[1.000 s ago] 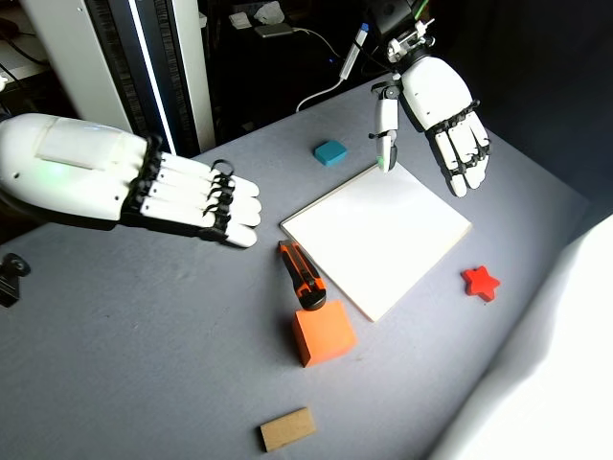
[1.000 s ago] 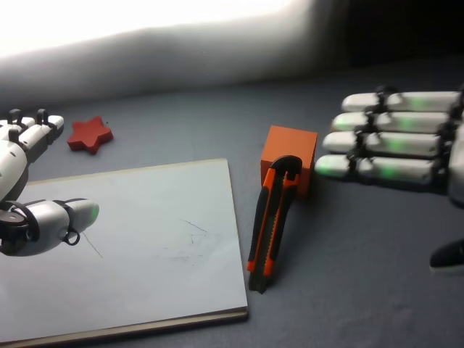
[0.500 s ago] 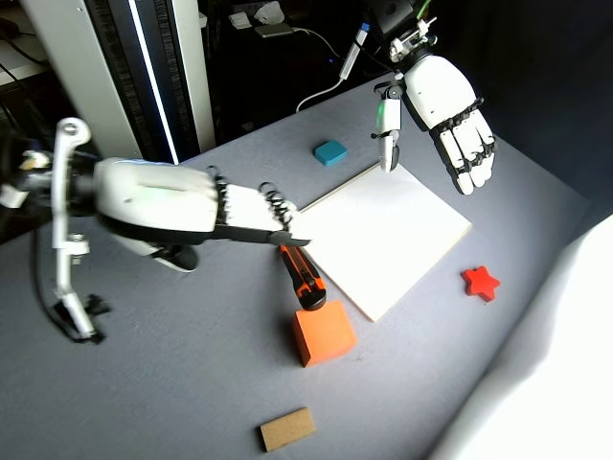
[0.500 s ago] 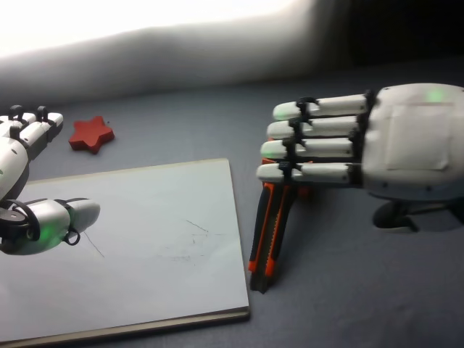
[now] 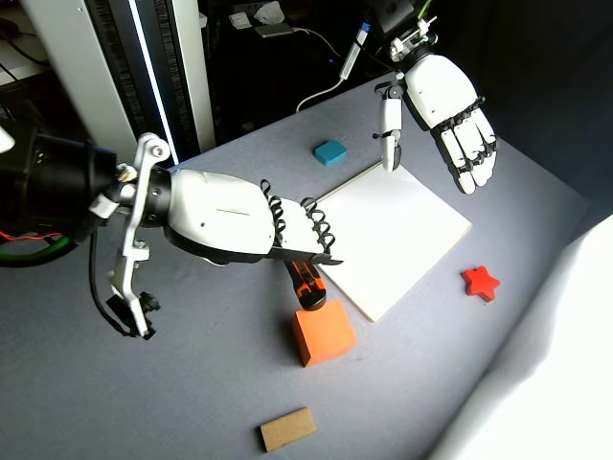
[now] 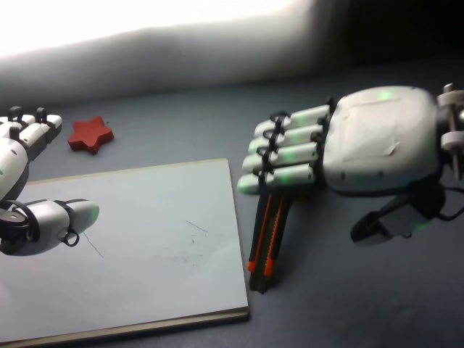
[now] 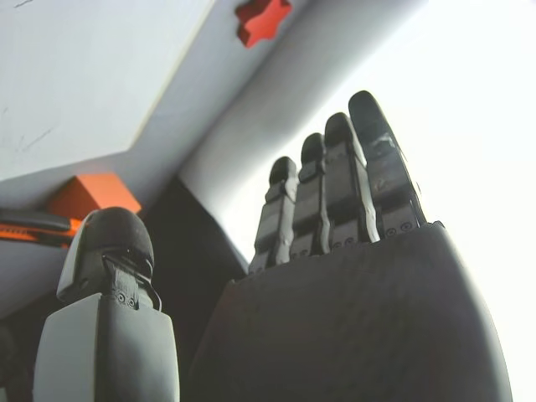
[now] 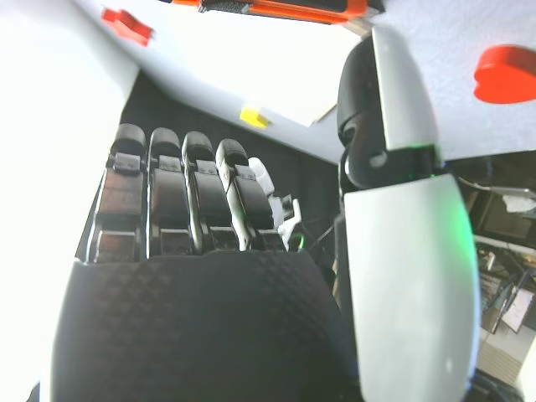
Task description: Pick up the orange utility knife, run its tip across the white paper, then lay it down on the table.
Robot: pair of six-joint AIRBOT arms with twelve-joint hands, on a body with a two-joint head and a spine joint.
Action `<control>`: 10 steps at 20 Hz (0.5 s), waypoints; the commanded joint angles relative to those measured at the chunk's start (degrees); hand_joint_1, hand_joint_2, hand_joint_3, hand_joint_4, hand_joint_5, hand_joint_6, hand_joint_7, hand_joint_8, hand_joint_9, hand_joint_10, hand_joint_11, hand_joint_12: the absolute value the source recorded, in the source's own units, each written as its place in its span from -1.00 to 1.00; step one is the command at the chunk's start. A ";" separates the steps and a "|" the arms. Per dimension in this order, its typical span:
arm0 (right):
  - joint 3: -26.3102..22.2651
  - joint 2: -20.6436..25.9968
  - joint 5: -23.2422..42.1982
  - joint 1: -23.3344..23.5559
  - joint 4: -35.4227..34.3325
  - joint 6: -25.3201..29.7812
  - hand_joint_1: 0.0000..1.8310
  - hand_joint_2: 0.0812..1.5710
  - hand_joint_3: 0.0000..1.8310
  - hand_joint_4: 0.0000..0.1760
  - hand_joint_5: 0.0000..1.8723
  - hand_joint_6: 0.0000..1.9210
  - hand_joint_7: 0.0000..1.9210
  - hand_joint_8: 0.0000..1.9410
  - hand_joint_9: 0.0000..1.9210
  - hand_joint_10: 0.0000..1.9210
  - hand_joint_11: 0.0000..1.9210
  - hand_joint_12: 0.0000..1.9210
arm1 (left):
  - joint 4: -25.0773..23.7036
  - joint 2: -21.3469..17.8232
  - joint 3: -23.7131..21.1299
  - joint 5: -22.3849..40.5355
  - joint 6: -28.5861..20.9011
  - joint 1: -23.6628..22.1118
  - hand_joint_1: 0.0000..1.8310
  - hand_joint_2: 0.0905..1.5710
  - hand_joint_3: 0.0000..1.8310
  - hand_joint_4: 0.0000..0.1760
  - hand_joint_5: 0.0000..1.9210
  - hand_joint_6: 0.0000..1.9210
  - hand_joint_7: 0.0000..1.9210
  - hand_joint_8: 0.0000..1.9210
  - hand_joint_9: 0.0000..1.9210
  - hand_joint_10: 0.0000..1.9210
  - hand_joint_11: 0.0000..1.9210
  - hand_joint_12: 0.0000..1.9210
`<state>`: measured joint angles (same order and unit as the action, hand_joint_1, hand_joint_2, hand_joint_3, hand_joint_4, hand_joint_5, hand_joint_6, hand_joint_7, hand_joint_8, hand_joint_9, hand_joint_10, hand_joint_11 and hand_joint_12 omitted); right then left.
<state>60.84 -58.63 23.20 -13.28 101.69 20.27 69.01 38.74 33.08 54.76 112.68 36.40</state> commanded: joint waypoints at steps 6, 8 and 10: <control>5.52 -5.47 0.61 0.78 9.11 7.32 0.12 0.28 -1.00 -1.00 -1.00 -1.00 -1.00 -1.00 -1.00 -1.00 -1.00 -1.00 | -3.33 -0.03 0.49 4.66 0.00 -0.76 -0.75 0.47 -1.00 -0.23 -0.96 -1.00 -0.89 -1.00 -0.85 -0.99 -1.00 -0.32; 7.19 -7.43 0.52 0.97 9.13 7.58 0.15 0.26 -1.00 -1.00 -1.00 -1.00 -1.00 -1.00 -1.00 -1.00 -1.00 -1.00 | -3.35 0.07 0.53 4.66 0.01 -0.84 -0.76 0.47 -1.00 -0.20 -0.96 -1.00 -0.89 -1.00 -0.85 -0.99 -1.00 -0.30; 8.48 -8.87 0.32 1.18 10.34 8.05 0.16 0.25 -1.00 -1.00 -1.00 -1.00 -1.00 -1.00 -1.00 -1.00 -1.00 -1.00 | -3.35 0.12 0.49 4.66 0.01 -0.94 -0.76 0.47 -1.00 -0.19 -0.96 -1.00 -0.89 -1.00 -0.85 -0.99 -1.00 -0.30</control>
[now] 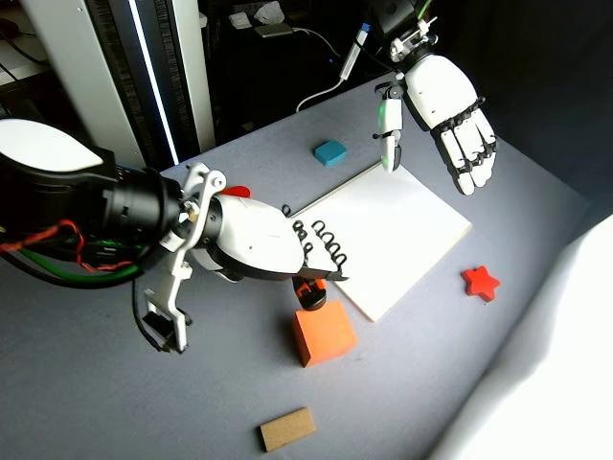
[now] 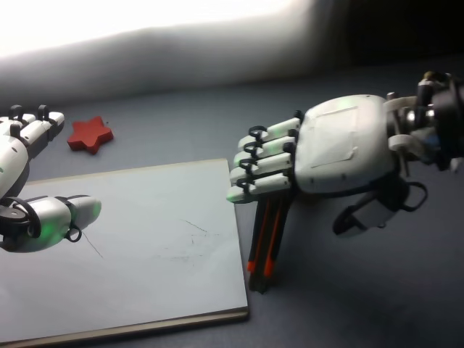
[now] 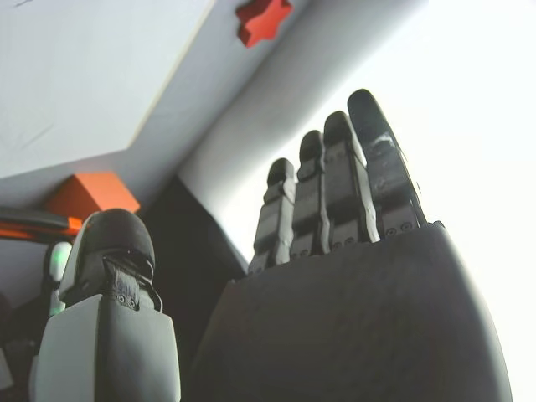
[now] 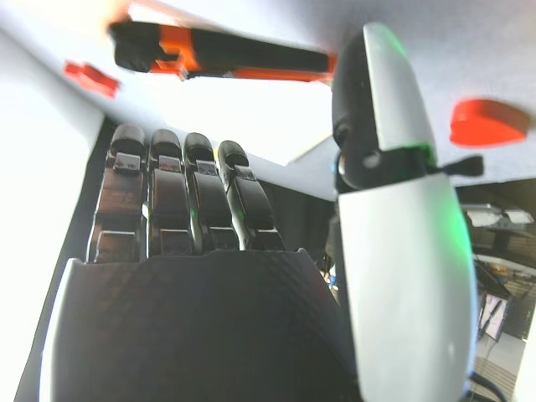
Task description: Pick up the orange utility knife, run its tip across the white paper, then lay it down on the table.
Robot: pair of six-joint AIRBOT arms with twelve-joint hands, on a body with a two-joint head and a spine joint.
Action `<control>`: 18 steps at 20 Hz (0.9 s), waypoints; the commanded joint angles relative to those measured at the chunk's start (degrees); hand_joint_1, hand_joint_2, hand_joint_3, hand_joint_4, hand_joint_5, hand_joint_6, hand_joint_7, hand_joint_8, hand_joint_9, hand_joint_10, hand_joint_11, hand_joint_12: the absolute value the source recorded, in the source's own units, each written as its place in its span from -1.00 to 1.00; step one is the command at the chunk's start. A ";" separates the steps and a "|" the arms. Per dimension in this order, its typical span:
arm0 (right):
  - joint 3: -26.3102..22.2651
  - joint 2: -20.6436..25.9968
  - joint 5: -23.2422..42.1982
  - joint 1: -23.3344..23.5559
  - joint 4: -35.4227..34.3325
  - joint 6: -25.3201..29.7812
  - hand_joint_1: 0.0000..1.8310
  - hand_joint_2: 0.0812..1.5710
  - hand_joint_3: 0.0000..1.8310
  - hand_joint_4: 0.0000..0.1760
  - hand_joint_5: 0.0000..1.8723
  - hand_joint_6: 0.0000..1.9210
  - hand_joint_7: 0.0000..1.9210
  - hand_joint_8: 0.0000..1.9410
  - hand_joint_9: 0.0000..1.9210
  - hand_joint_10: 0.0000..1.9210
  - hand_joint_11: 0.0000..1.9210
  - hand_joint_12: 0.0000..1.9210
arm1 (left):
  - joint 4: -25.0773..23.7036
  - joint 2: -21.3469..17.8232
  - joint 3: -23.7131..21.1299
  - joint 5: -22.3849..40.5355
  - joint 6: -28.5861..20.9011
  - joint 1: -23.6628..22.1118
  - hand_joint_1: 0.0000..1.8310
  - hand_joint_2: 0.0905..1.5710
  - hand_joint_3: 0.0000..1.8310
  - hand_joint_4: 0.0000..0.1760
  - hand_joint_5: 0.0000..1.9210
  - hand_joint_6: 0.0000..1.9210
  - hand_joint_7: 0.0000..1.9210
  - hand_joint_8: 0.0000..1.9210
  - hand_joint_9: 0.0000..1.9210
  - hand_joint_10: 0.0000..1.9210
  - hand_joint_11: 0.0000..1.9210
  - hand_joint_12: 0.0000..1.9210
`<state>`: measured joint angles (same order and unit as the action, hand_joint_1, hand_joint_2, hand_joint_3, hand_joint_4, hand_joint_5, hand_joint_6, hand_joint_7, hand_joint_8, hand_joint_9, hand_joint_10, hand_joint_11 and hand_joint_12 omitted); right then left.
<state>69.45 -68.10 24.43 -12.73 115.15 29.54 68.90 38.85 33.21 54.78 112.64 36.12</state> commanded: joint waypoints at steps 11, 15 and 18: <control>5.19 -6.16 -1.11 1.82 7.77 8.03 0.17 0.30 -0.99 -1.00 -1.00 -1.00 -1.00 -1.00 -1.00 -1.00 -1.00 -1.00 | -3.24 0.36 0.56 4.64 0.12 -1.04 -0.73 0.46 -1.00 -0.28 -0.94 -1.00 -0.88 -1.00 -0.83 -1.00 -1.00 -0.19; 5.33 -7.60 -2.81 0.66 7.77 8.03 0.16 0.31 -0.99 -1.00 -1.00 -1.00 -1.00 -1.00 -1.00 -1.00 -1.00 -1.00 | -3.23 0.60 0.71 4.64 0.12 -1.08 -0.76 0.49 -1.00 -0.33 -0.96 -1.00 -0.89 -1.00 -0.82 -1.00 -1.00 -0.23; 5.34 -8.41 -4.74 -0.79 7.74 8.02 0.15 0.34 -0.98 -1.00 -1.00 -1.00 -1.00 -1.00 -1.00 -1.00 -1.00 -1.00 | -3.23 0.83 0.71 4.64 0.12 -1.08 -0.77 0.48 -1.00 -0.33 -0.96 -1.00 -0.87 -1.00 -0.84 -1.00 -1.00 -0.28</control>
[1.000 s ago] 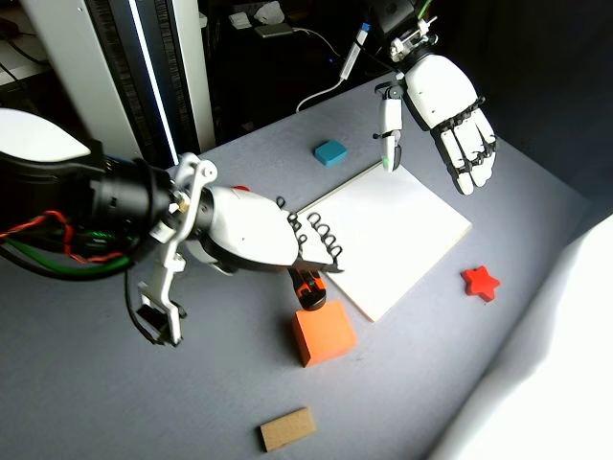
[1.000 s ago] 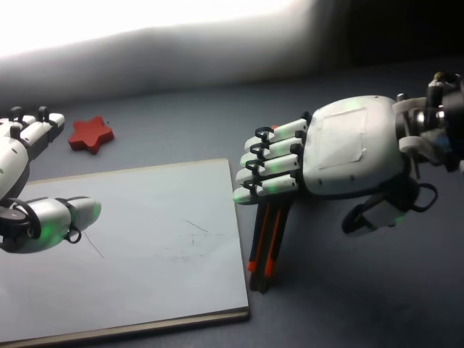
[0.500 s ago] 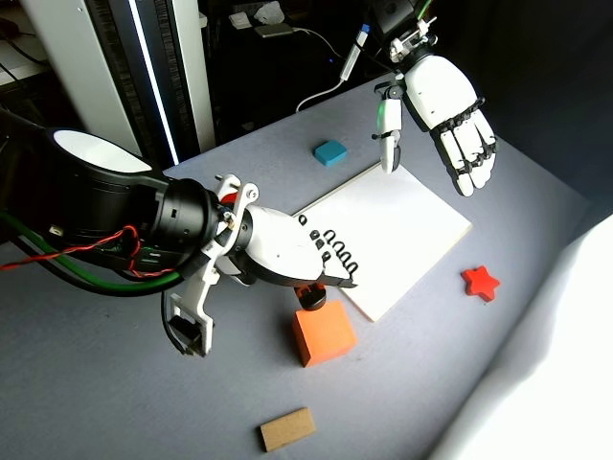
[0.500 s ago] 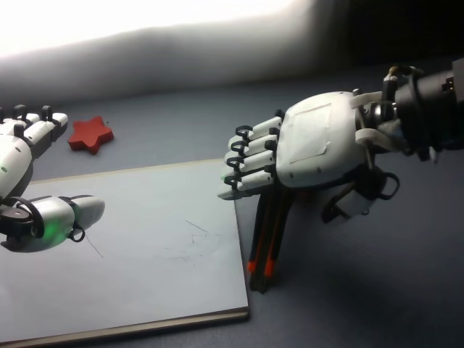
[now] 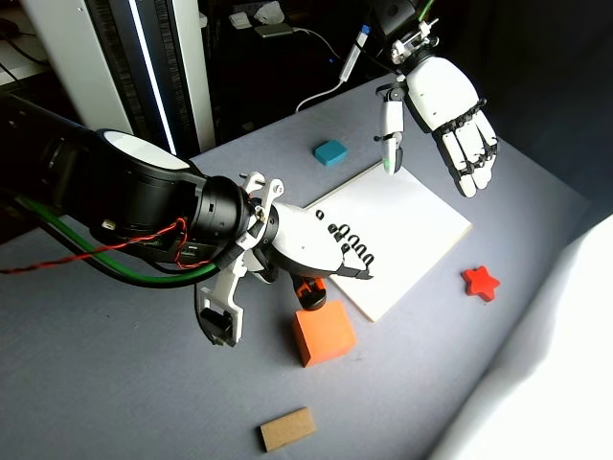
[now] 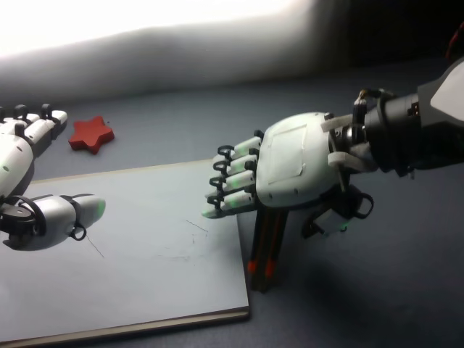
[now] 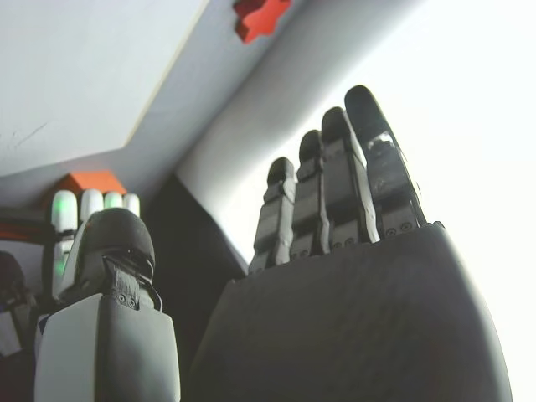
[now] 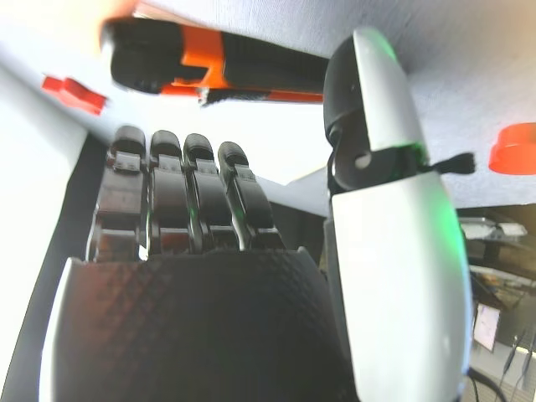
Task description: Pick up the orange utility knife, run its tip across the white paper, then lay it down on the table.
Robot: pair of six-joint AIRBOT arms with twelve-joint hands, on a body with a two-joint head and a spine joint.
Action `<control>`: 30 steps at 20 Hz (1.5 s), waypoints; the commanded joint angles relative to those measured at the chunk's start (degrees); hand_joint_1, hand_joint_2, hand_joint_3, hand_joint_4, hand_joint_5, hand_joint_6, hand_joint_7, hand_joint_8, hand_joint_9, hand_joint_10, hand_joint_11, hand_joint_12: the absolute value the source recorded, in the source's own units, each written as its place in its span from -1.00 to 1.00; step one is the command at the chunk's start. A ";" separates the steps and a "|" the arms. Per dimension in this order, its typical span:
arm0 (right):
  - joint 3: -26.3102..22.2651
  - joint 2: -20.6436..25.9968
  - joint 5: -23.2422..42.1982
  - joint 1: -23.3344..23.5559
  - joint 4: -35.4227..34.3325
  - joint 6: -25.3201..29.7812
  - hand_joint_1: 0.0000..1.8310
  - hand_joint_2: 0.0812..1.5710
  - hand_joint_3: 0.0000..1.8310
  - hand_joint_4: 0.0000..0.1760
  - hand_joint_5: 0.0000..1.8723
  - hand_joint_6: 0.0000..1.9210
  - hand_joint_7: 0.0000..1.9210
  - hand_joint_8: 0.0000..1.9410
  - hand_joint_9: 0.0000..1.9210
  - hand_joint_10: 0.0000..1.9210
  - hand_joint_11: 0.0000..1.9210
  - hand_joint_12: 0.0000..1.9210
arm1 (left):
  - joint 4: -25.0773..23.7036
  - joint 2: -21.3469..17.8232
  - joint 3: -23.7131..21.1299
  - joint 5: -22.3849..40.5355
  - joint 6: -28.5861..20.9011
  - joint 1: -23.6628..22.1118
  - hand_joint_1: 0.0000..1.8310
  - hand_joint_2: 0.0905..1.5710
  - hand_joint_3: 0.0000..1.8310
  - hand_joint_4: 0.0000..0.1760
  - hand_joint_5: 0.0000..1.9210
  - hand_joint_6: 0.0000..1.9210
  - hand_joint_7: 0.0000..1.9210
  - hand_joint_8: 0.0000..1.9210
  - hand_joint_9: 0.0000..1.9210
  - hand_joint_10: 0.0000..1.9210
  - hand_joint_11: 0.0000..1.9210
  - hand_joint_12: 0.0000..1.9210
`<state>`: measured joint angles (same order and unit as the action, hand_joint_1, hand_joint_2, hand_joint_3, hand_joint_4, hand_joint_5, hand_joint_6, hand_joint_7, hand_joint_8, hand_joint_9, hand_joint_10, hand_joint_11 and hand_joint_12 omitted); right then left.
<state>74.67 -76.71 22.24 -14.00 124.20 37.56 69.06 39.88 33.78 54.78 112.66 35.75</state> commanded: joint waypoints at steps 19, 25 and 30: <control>1.53 -2.31 -8.88 -3.69 -1.40 -2.64 0.18 0.49 -0.98 -1.00 -0.90 -0.97 -0.86 -0.97 -0.85 -0.95 -1.00 -0.55 | -3.38 0.14 0.29 4.64 0.10 -0.48 -0.79 0.49 -1.00 -0.30 -0.93 -1.00 -0.82 -0.99 -0.80 -0.98 -1.00 -0.22; 1.79 -2.48 -10.31 -4.55 -1.46 -2.19 0.30 0.51 -0.99 -1.00 -0.75 0.11 -0.61 0.00 -0.73 0.19 -1.00 0.60 | -3.38 0.14 0.29 4.65 0.10 -0.43 -0.79 0.50 -1.00 -0.38 -0.90 -0.99 -0.77 -0.99 -0.77 -0.99 -1.00 -0.16; 1.78 -2.47 -10.60 -4.21 -1.49 -2.04 0.73 -0.09 0.15 -0.57 0.48 0.99 0.58 1.00 0.66 1.00 0.63 1.00 | -3.38 0.14 0.60 4.69 0.10 -0.32 -0.80 0.50 -1.00 -0.47 -0.88 -0.99 -0.81 -1.00 -0.78 -1.00 -1.00 -0.12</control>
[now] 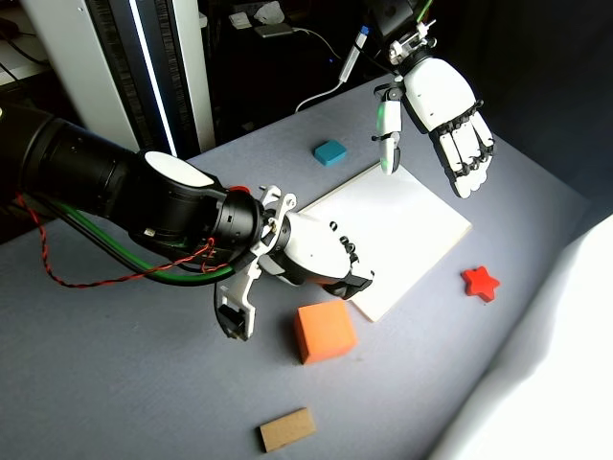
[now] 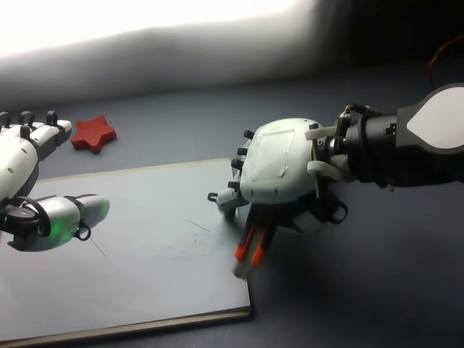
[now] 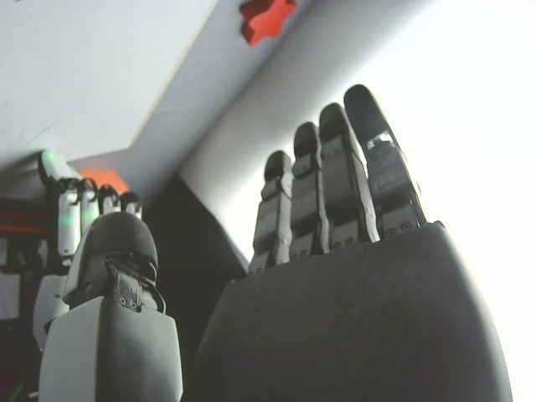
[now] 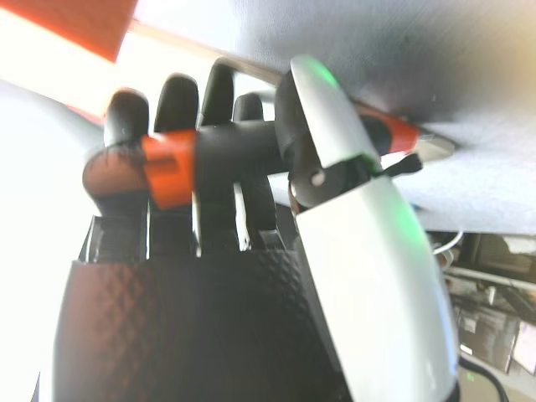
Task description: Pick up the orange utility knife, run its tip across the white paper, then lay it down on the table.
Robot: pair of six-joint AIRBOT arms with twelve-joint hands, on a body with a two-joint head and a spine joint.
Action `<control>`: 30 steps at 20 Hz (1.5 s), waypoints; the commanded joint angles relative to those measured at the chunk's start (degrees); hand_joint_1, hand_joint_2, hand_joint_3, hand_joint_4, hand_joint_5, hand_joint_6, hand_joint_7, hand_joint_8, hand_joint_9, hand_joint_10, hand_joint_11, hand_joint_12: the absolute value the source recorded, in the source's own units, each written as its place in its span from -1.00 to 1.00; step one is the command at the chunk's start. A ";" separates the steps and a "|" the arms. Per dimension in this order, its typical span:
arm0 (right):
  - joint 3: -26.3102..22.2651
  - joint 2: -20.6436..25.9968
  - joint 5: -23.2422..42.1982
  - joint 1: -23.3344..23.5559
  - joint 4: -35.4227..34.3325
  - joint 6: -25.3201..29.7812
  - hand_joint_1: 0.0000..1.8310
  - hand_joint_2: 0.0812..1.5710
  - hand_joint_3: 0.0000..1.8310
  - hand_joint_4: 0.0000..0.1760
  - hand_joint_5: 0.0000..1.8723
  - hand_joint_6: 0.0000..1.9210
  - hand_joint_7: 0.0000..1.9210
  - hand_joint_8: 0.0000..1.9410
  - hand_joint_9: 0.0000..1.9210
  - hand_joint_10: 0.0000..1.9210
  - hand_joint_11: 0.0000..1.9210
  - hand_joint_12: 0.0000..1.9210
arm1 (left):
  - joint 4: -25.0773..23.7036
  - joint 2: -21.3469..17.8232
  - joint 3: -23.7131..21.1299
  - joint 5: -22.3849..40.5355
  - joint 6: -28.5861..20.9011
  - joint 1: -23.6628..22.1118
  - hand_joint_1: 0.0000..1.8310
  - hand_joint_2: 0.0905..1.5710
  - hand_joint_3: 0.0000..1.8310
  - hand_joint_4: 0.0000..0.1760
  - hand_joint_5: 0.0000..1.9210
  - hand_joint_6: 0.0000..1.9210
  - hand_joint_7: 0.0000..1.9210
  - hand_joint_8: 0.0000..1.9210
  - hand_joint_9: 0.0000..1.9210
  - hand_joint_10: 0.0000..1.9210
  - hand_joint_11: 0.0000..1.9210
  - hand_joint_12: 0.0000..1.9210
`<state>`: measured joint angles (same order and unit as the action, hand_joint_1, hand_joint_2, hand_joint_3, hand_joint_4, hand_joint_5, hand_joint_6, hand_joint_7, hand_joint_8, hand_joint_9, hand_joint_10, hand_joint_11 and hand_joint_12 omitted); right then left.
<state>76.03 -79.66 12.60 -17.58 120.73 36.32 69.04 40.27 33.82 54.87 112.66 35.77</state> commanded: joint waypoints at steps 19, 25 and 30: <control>-5.89 5.41 -8.10 5.43 1.98 -3.82 0.62 0.28 -0.43 1.00 0.49 1.00 0.66 1.00 0.77 1.00 0.86 1.00 | -3.37 -0.25 0.59 4.62 0.10 -0.31 -0.79 0.52 -1.00 -0.37 -0.90 -1.00 -0.77 -1.00 -0.74 -1.00 -1.00 -0.11; -7.39 3.10 -33.20 3.79 32.25 29.87 0.59 0.30 -0.42 1.00 0.45 1.00 0.63 1.00 0.75 1.00 0.85 1.00 | -3.36 -0.18 0.78 4.62 0.10 0.02 -0.82 0.54 -0.99 -0.40 -0.89 -1.00 -0.83 -1.00 -0.79 -1.00 -1.00 -0.14; -8.74 2.29 -36.71 3.04 50.60 44.33 0.58 0.32 -0.43 1.00 0.48 1.00 0.64 1.00 0.76 1.00 0.85 1.00 | -3.35 -0.15 0.64 4.62 -0.25 0.46 -0.85 0.57 -0.99 -0.42 -0.93 -1.00 -0.85 -1.00 -0.80 -1.00 -1.00 -0.15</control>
<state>67.29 -77.76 -18.11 -15.03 169.31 81.71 69.06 40.38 34.22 54.87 112.44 36.45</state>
